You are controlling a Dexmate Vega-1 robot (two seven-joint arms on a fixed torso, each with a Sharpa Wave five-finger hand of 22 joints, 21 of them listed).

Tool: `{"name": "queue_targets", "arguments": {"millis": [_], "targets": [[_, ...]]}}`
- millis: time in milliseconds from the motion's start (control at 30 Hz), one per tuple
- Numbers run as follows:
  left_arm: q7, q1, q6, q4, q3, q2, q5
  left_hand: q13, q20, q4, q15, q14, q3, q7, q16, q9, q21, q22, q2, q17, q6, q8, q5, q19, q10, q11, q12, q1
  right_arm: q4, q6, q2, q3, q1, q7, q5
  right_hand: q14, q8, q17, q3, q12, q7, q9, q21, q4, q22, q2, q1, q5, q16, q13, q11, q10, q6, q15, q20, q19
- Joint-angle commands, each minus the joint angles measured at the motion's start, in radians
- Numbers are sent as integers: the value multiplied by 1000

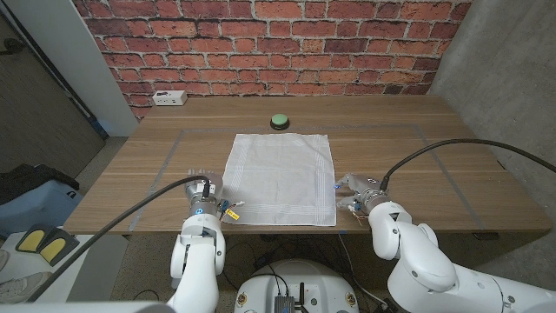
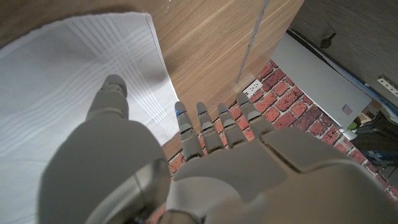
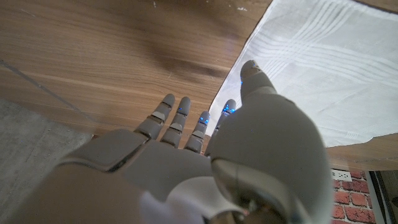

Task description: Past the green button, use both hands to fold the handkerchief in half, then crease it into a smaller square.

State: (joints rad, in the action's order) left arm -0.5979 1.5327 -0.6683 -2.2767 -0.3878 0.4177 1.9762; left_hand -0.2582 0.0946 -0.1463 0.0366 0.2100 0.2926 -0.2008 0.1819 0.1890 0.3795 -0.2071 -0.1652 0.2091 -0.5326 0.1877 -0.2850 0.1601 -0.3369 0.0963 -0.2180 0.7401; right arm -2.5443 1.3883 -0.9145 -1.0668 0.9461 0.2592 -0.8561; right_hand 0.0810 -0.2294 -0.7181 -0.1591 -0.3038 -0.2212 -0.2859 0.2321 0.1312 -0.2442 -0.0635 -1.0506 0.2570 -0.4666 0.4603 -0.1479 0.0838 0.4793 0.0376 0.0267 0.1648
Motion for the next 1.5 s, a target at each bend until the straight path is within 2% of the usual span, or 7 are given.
{"name": "queue_targets", "arguments": {"millis": [33, 267, 633, 800, 967, 1267, 1500], "targets": [[-118, -5, 80, -7, 33, -35, 35, -4, 5, 1, -19, -43, -18, -16, -4, 3, -6, -5, -2, -3, 3, 1, -13, -16, 37, -9, 8, 16, 47, 8, 69, 8, 33, 253, -230, -31, 9, -9, 16, 8, 0, -8, -6, -4, -5, -2, 0, -7, 9, 12, -4, -41, -34, 16, 10, -33], [-141, -6, 98, -8, 37, -33, 30, -5, 6, -1, -30, -75, -29, -19, -4, 4, -10, -5, 4, -6, -11, 8, -20, -24, 66, -11, 12, 31, 41, -28, 74, 42, 76, 116, -129, -52, 11, -12, 50, 11, 1, -16, -2, -22, -7, 19, 39, -11, 18, 23, 13, -72, -68, 5, 22, -53], [-154, -4, 107, -1, 37, -17, -24, -6, -1, -4, -31, -109, -36, -20, -2, 5, -12, -5, 17, -10, -2, 5, -28, -28, 107, -11, 16, 63, 19, 8, 50, -4, 17, 27, 6, -84, 25, -23, 60, 20, 1, -22, -1, -27, -11, 4, 42, -6, 26, 37, 24, -121, -146, -1, 29, -88], [-97, 4, 87, 14, 25, -2, -25, -9, -14, -8, -23, -117, -34, -17, 6, 14, -10, -4, 39, -13, -84, 43, -34, -24, 110, 0, 5, 110, 17, 8, 48, -15, 6, -4, 27, -90, 30, -27, 64, 20, 2, -26, 3, -28, -12, -2, 43, -5, 27, 44, 35, -134, -182, -6, 33, -93], [-73, -12, 69, 55, 15, -2, -17, -10, -29, -8, -10, -109, -36, -18, 12, 16, -4, -4, 47, -13, -117, 57, -34, -7, 92, 9, -7, 128, 12, 8, 46, -24, -7, -43, 53, -86, 27, -30, 65, 16, 0, -30, 8, -29, -13, -9, 44, -5, 24, 49, 37, -133, -196, -7, 35, -91], [-9, -42, 37, 109, 13, 18, -117, -13, -49, 13, 31, -52, -22, -16, 33, 13, 21, -5, 148, -14, -262, 93, -11, 39, -12, 18, -51, 171, 7, 8, 45, -37, -25, -47, 59, -77, 11, -36, 65, 5, 0, -37, 19, -26, -14, -21, 36, -5, 17, 56, 34, -122, -186, -5, 30, -79], [20, -76, 12, 152, -9, 42, -179, -8, -64, 15, 55, -14, -17, 30, 42, 5, 36, -6, 202, -15, -337, 99, 16, 63, -71, 13, -70, 192, 1, 8, 35, -45, -47, -34, 93, -82, 2, -39, 60, 5, -1, -42, 21, -17, -15, -32, 19, -5, 17, 61, 24, -132, -175, -5, 31, -87]]}}
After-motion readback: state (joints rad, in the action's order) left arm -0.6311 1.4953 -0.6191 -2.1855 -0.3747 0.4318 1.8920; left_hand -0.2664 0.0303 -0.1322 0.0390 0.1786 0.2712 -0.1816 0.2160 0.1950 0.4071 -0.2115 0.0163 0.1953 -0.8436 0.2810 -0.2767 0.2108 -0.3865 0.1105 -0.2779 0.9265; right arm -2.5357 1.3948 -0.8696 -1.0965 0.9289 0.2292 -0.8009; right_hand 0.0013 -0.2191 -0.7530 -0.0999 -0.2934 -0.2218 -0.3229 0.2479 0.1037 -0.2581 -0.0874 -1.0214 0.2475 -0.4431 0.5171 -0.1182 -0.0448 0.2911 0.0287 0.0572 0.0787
